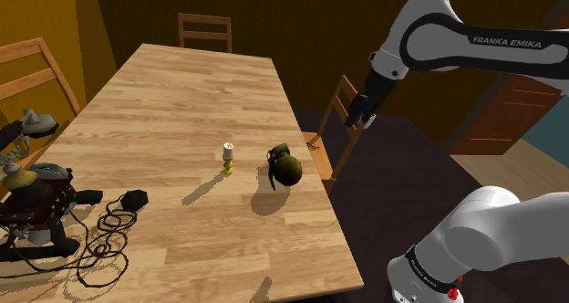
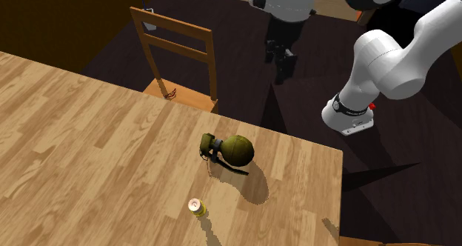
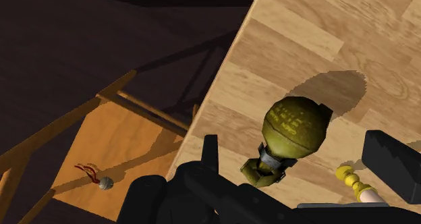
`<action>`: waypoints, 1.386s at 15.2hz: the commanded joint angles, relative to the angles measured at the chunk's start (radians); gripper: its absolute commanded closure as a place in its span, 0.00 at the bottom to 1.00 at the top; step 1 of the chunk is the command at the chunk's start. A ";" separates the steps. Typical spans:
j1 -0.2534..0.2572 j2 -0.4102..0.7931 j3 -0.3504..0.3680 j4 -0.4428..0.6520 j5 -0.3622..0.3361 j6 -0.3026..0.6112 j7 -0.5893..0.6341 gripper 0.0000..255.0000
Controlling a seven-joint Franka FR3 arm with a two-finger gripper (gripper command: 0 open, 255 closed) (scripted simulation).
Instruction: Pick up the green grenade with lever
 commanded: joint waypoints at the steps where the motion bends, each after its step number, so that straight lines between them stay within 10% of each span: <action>1: 0.005 0.061 0.008 -0.006 0.034 0.060 0.033 0.00; 21: 0.063 0.791 0.039 0.207 0.462 0.515 0.129 0.00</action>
